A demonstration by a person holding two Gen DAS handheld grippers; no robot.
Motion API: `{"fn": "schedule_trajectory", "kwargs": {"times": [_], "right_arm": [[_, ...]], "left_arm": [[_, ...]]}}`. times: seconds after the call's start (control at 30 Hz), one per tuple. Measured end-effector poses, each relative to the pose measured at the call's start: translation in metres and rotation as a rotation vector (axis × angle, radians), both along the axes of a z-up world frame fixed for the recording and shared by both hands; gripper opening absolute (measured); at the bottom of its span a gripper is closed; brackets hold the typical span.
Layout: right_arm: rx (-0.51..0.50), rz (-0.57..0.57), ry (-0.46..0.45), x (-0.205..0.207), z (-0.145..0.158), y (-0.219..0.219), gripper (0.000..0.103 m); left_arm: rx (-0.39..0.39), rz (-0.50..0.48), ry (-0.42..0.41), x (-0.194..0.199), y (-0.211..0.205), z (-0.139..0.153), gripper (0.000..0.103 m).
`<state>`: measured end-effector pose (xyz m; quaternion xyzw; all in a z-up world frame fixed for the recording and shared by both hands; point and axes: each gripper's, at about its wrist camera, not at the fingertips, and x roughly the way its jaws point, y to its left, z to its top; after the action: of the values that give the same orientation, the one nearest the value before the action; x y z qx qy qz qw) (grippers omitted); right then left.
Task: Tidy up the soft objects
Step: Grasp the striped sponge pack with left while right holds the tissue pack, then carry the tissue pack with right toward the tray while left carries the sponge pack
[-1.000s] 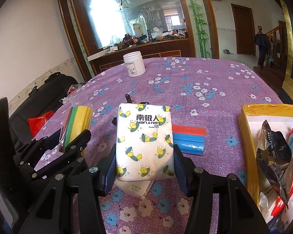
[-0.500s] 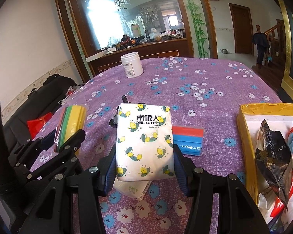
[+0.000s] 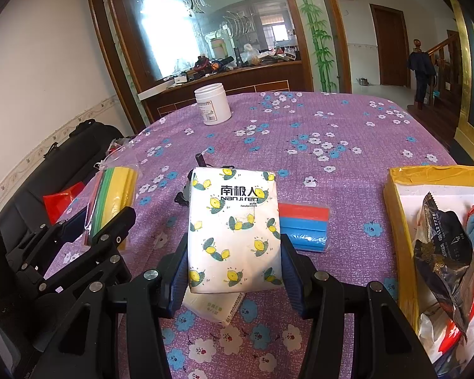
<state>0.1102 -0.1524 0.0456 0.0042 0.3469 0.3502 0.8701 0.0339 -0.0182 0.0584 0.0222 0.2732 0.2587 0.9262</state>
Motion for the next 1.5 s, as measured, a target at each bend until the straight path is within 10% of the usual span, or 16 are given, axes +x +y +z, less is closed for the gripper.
{"fn": "schedule_trajectory", "kwargs": {"times": [0.73,1.5], "right_arm": [[0.046,-0.071,0.021,0.001,0.014,-0.021,0.056],[0.062,-0.368,0.020,-0.017,0.039,-0.258,0.056]], "left_arm": [[-0.051,-0.084,0.001,-0.002,-0.009,0.004,0.040],[-0.118,-0.508,0.092,0.016,-0.158,0.024,0.041]]}}
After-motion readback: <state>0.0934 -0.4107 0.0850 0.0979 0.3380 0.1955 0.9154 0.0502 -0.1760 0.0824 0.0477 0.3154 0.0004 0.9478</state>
